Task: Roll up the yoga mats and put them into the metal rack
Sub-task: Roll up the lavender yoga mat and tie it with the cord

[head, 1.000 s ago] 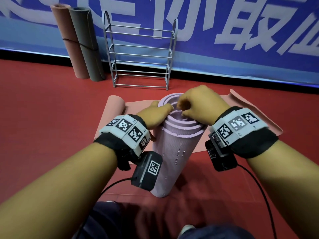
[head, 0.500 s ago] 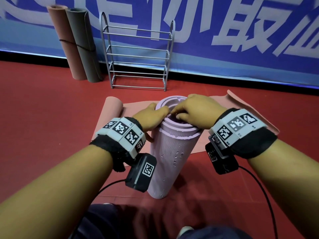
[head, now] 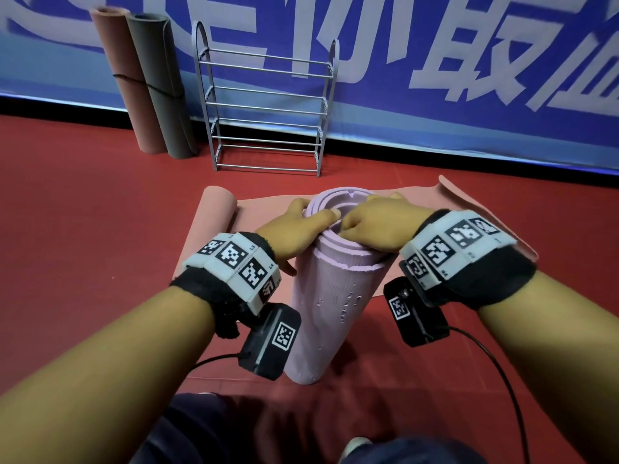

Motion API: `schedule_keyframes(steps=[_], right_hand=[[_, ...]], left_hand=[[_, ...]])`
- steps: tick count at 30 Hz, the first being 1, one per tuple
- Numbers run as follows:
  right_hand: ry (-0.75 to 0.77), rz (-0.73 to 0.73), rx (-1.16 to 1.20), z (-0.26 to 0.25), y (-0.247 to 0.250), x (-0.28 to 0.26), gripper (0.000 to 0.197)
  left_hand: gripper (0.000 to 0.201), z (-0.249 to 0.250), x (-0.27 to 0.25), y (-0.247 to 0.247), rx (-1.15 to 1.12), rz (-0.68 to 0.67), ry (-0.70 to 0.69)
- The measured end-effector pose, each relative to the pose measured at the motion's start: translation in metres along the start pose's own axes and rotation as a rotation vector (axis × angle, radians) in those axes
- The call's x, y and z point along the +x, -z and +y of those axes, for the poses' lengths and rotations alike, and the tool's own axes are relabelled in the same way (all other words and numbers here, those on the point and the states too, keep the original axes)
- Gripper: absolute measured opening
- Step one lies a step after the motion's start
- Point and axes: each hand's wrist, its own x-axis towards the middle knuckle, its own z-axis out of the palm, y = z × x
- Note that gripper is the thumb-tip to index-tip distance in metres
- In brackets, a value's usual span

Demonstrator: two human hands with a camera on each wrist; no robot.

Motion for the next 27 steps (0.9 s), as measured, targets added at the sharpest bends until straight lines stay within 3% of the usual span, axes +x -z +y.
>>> schedule_keyframes(steps=[6, 11, 17, 22, 25, 27], right_hand=[[-0.085, -0.02, 0.17, 0.005, 0.003, 0.012, 0.031], [-0.139, 0.001, 0.025, 0.0, 0.001, 0.018, 0.028], [-0.094, 0.092, 0.035, 0.003, -0.004, 0.019, 0.024], [-0.119, 0.027, -0.109, -0.005, -0.005, 0.022, 0.032], [-0.108, 0.056, -0.111, -0.005, -0.007, 0.025, 0.035], [-0.078, 0.074, 0.012, -0.001, -0.013, 0.028, 0.031]], left_hand=[[0.047, 0.001, 0.002, -0.01, -0.013, -0.003, -0.013], [0.05, 0.003, 0.003, -0.012, 0.005, -0.016, -0.017], [0.049, 0.002, 0.002, -0.008, -0.014, -0.005, -0.009], [0.046, 0.0, -0.001, -0.01, -0.033, -0.005, -0.019], [0.044, -0.003, -0.004, -0.007, -0.043, 0.004, -0.016], [0.044, -0.004, -0.005, -0.006, -0.031, 0.01, -0.019]])
